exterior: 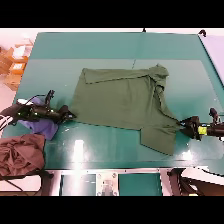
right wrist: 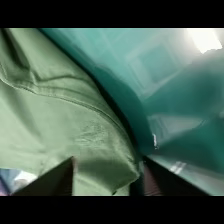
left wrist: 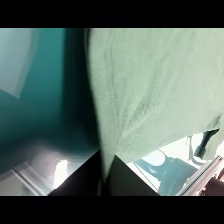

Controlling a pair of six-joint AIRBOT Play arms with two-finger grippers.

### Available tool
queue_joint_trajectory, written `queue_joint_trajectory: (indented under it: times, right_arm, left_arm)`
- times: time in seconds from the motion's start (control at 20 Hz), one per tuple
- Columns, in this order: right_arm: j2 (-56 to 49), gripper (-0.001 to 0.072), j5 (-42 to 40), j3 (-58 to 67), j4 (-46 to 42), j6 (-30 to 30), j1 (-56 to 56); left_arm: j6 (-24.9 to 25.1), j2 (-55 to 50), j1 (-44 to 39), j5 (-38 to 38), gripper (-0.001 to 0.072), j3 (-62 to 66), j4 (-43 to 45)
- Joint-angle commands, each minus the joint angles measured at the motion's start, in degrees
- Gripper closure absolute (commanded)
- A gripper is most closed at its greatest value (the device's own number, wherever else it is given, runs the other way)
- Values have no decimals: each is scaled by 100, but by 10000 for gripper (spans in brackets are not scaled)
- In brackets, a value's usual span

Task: Fold the shirts.

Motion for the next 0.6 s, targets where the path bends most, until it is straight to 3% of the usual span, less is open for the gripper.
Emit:
queue_joint_trajectory:
  times: [0.0, 0.15, 0.3, 0.45, 0.55]
  right_arm:
    - [-74, 322, -297, -254, -26, -144, 214]
    - [-74, 669, -442, -212, 643, -522, 546]
    - [48, 693, -199, 291, 1370, -804, 1003]
    - [776, 693, 592, 1639, 2472, -951, 1394]
    - [1497, 694, 651, 2800, 3425, -946, 1375]
  left_arm:
    - [68, -2, 22, -31, 682, 22, -13]
    - [76, 0, 22, -61, 683, 35, -57]
    - [166, 164, 33, -717, 684, 627, -133]
    - [-219, 1029, 33, -1263, 684, 1869, -341]
    - [-448, 1746, 33, -1353, 684, 3075, -356]
